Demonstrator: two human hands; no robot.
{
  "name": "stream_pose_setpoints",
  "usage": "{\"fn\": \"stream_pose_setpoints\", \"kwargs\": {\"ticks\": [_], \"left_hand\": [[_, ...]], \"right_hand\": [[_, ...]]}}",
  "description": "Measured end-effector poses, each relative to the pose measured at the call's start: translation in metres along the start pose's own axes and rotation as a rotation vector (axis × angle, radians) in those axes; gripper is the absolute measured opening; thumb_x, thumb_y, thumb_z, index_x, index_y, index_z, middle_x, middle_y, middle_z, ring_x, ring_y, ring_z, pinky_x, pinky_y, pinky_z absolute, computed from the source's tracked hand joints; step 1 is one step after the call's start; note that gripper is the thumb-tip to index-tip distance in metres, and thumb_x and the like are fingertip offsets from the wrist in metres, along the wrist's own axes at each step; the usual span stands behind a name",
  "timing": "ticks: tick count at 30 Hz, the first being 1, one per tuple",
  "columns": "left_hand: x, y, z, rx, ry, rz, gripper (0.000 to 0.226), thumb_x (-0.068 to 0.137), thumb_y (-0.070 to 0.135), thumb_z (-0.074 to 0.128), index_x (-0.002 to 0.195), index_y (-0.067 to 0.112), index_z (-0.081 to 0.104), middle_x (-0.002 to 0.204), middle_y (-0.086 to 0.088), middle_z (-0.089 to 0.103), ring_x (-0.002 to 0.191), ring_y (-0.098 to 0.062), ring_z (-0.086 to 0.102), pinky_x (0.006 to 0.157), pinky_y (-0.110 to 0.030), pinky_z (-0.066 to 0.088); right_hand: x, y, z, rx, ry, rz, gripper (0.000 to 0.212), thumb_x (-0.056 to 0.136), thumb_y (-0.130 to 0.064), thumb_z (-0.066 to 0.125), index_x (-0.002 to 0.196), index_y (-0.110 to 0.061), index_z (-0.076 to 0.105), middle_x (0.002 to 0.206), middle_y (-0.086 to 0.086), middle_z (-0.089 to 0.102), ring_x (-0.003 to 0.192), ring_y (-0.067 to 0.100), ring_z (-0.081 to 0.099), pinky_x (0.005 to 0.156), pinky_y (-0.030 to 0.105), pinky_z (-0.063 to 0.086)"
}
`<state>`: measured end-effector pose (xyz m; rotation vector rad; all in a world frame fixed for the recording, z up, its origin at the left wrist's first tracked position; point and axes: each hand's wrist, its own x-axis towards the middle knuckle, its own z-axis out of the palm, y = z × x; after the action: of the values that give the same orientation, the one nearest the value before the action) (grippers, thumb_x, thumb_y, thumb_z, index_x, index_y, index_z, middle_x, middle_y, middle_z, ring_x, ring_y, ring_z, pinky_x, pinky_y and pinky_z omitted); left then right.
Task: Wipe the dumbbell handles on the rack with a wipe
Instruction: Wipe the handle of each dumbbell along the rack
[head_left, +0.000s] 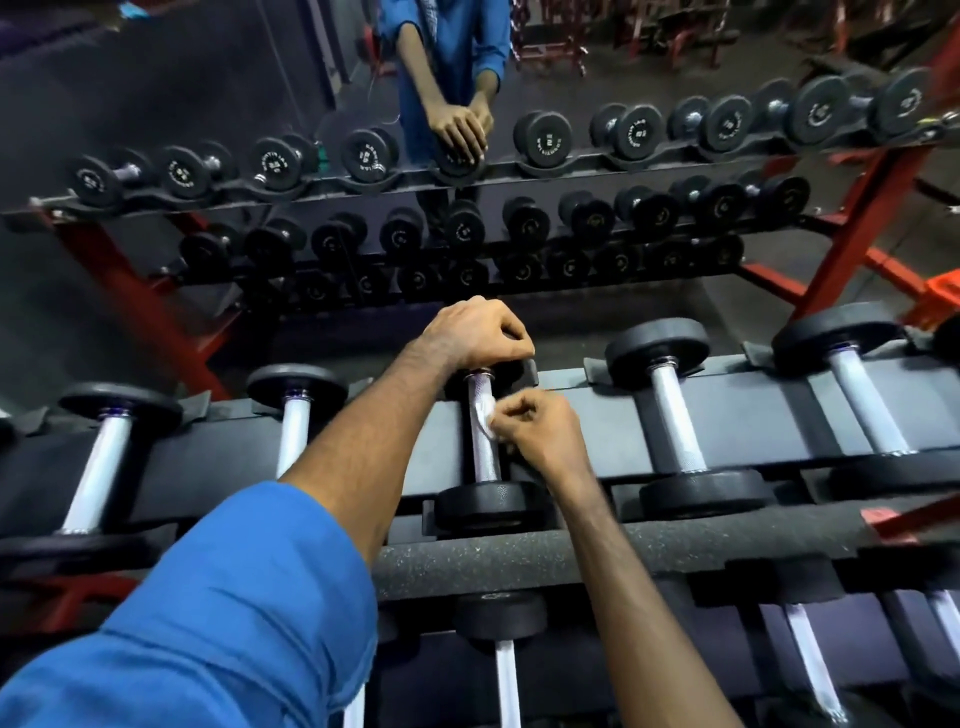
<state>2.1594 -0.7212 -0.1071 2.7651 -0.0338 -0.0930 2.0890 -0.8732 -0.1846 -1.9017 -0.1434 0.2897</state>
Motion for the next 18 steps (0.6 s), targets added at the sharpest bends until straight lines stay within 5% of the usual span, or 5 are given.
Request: {"fn": "stream_pose_setpoints", "kwargs": {"ticks": [4,10,14,18], "left_hand": [[0.000,-0.002,-0.001,0.004,-0.001,0.020,0.024,0.076,0.057,0.065,0.095,0.054,0.080,0.096,0.016,0.078,0.098,-0.015,0.071,0.088,-0.031,0.054],[-0.001,-0.001,-0.003,0.001,0.001,0.001,0.023,0.077,0.056,0.066,0.094,0.052,0.081,0.099,0.015,0.078,0.099,-0.017,0.071,0.088,-0.032,0.055],[0.000,-0.001,-0.003,0.024,0.033,0.010,0.024,0.077,0.054,0.068,0.097,0.051,0.081,0.102,0.008,0.079,0.102,-0.022,0.072,0.090,-0.032,0.054],[-0.001,0.000,-0.003,0.036,0.030,0.013,0.025,0.078,0.053,0.068,0.099,0.050,0.082,0.102,0.008,0.079,0.102,-0.022,0.072,0.088,-0.031,0.053]], "right_hand": [[-0.029,0.012,-0.004,0.127,-0.073,0.101,0.007,0.082,-0.001,0.081,0.082,-0.006,0.076,0.070,0.004,0.075,0.059,0.012,0.066,0.060,0.030,0.055],[0.013,-0.014,0.005,0.307,-0.038,0.177,0.007,0.090,-0.009,0.075,0.086,-0.013,0.073,0.068,-0.002,0.066,0.061,0.009,0.057,0.064,0.031,0.055],[-0.010,0.006,-0.006,0.300,-0.201,0.270,0.020,0.094,0.002,0.065,0.082,-0.012,0.071,0.064,0.002,0.059,0.058,0.012,0.050,0.056,0.024,0.056],[0.006,0.004,-0.003,0.380,-0.298,0.345,0.022,0.097,0.005,0.056,0.102,-0.006,0.075,0.068,0.004,0.065,0.051,0.006,0.053,0.054,0.020,0.051]]}}
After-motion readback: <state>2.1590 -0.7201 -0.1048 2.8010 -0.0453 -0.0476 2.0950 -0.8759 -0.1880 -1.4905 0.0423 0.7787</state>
